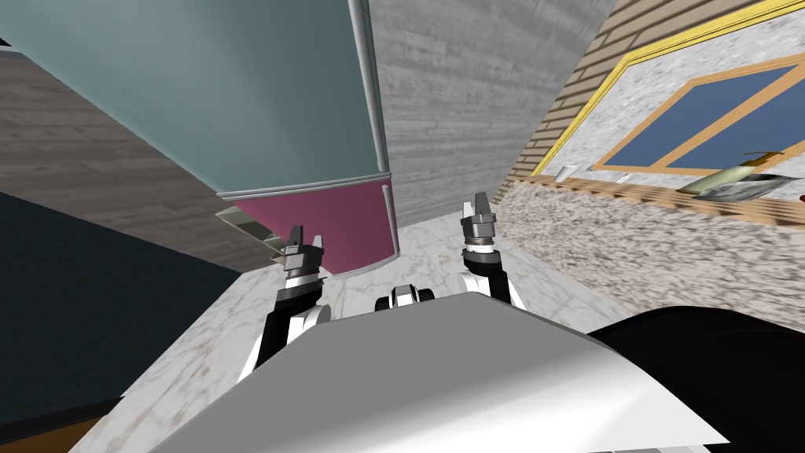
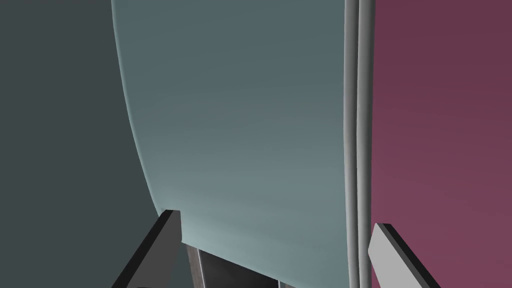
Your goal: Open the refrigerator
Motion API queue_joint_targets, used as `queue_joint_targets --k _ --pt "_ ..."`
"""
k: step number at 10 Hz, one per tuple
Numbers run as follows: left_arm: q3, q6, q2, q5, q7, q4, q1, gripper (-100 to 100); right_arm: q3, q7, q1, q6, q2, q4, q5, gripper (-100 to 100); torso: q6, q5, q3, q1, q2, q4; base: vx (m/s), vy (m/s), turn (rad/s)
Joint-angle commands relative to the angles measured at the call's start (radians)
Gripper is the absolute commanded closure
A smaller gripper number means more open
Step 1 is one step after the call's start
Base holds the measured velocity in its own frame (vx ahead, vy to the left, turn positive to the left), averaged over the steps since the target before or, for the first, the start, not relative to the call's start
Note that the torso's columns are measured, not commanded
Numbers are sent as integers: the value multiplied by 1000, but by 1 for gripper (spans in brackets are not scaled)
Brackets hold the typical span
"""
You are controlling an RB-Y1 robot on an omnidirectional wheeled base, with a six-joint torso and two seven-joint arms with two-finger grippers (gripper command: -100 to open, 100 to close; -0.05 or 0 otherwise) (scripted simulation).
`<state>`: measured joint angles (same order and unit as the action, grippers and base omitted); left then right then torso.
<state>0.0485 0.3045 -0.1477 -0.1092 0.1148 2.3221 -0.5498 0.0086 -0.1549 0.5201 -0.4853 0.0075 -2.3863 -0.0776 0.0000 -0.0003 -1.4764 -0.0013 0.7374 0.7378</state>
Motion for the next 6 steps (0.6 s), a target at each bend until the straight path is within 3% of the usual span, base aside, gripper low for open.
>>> queue_joint_targets --k 1,6 --pt "23 -72 -35 2 -2 16 -3 -100 0 0 0 0 0 0 0 0 0 0 0 0 0 0 144 -93 -52" --pt "63 -197 -90 7 -6 56 -14 -100 0 0 0 0 0 0 0 0 0 0 1 1 1 0 121 -74 -46"
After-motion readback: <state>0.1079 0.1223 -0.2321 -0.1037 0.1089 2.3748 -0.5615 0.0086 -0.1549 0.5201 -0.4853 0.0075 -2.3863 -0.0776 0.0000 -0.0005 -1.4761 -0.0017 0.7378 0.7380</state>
